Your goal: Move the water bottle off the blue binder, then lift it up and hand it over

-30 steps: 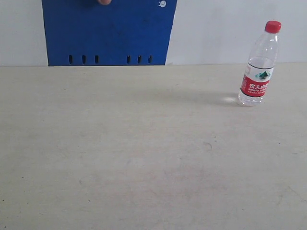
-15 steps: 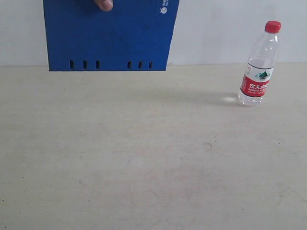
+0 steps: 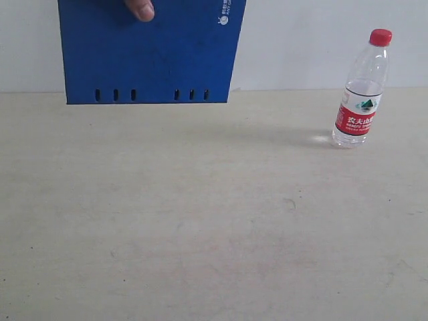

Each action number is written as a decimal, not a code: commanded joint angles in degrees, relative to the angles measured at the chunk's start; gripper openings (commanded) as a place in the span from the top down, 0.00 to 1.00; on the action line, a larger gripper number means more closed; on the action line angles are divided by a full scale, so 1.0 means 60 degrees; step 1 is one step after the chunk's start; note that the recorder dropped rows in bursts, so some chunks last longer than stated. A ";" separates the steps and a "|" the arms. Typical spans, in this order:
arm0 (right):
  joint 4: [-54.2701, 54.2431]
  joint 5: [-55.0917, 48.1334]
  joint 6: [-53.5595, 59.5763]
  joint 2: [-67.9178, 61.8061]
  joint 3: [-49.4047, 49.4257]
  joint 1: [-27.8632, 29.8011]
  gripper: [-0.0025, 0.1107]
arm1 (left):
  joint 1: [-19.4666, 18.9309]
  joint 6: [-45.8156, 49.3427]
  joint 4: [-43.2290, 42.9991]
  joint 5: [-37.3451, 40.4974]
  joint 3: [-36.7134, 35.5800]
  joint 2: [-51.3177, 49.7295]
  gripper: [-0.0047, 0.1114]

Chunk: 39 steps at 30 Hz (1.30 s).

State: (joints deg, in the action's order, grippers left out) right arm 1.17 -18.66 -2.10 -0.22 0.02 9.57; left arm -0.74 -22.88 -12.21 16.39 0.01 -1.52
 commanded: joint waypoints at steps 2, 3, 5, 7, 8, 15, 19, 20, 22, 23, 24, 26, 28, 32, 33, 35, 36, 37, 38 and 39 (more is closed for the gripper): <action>0.0033 0.0030 -0.0023 0.0037 -0.0003 -0.0037 0.98 | -0.0032 0.0038 0.0074 0.0018 -0.0002 0.0008 0.90; 0.0033 0.0030 -0.0023 0.0037 -0.0003 -0.0037 0.98 | -0.0032 0.0038 0.0074 0.0108 -0.0002 0.0008 0.90; 0.0033 0.0030 -0.0023 0.0037 -0.0003 -0.0037 0.98 | -0.0032 0.0038 0.0585 -0.0125 -0.0002 0.0008 0.90; 0.0033 0.0030 -0.0023 0.0037 -0.0003 -0.0037 0.98 | -0.0032 0.0044 0.1670 -0.0444 -0.0002 0.0008 0.90; 0.0033 0.0030 -0.0023 0.0037 -0.0003 -0.0037 0.98 | -0.0032 0.0187 0.2191 -0.0530 -0.0002 0.0008 0.90; -0.0112 0.0012 -0.0021 0.0037 -0.0003 -0.0037 0.98 | -0.0054 0.2609 0.2871 0.0200 -0.0002 0.0008 0.90; -0.0112 0.0012 -0.0021 0.0037 -0.0003 -0.0037 0.98 | -0.0054 0.4223 0.2871 0.0200 -0.0002 0.0008 0.90; -0.0112 0.0012 -0.0021 0.0037 -0.0003 -0.0037 0.98 | -0.0054 0.4277 0.2893 0.0200 -0.0002 0.0008 0.90; -0.0112 0.0012 -0.0021 0.0037 -0.0003 -0.0037 0.98 | -0.0054 0.4007 0.2893 0.0200 -0.0002 0.0008 0.90; -0.0112 0.0012 -0.0021 0.0037 -0.0003 -0.0037 0.98 | -0.0054 0.3730 0.2893 0.0200 -0.0002 0.0008 0.90; -0.0112 0.0012 -0.0040 0.0037 -0.0003 -0.0037 0.98 | -0.0054 0.3482 0.2893 0.0200 -0.0002 0.0008 0.90; -0.0112 0.0012 -0.0040 0.0037 -0.0003 -0.0037 0.98 | -0.0054 0.3492 0.2893 0.0112 -0.0002 0.0008 0.90; -0.0112 0.0012 -0.0040 0.0037 -0.0003 -0.0037 0.98 | -0.0054 0.3533 0.2893 0.0102 -0.0002 0.0008 0.90; -0.0112 0.0012 -0.0040 0.0037 -0.0003 -0.0037 0.98 | -0.0054 0.3533 0.2893 0.0075 -0.0002 0.0008 0.90; -0.0112 0.0012 -0.0040 0.0037 -0.0003 -0.0037 0.98 | -0.0054 0.3533 0.2893 0.0075 -0.0002 0.0008 0.90; -0.0112 0.0012 -0.0040 0.0037 -0.0003 -0.0037 0.98 | -0.0054 0.3533 0.2893 0.0075 -0.0002 0.0008 0.90; -0.0112 0.0012 -0.0040 0.0037 -0.0003 -0.0037 0.98 | -0.0054 0.3533 0.2893 0.0075 -0.0002 0.0008 0.90; -0.0112 0.0012 -0.0040 0.0037 -0.0003 -0.0037 0.98 | -0.0054 0.3533 0.2893 0.0075 -0.0002 0.0008 0.90; -0.0112 0.0012 -0.0040 0.0037 -0.0003 -0.0037 0.98 | -0.0054 0.3533 0.2893 0.0075 -0.0002 0.0008 0.90; -0.0112 0.0012 -0.0040 0.0037 -0.0003 -0.0037 0.98 | -0.0054 0.3533 0.2893 0.0075 -0.0002 0.0008 0.90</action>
State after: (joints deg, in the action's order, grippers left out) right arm 0.57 -18.91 -2.10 -0.22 0.02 9.57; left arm -0.86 -0.97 4.54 17.52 0.01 -1.52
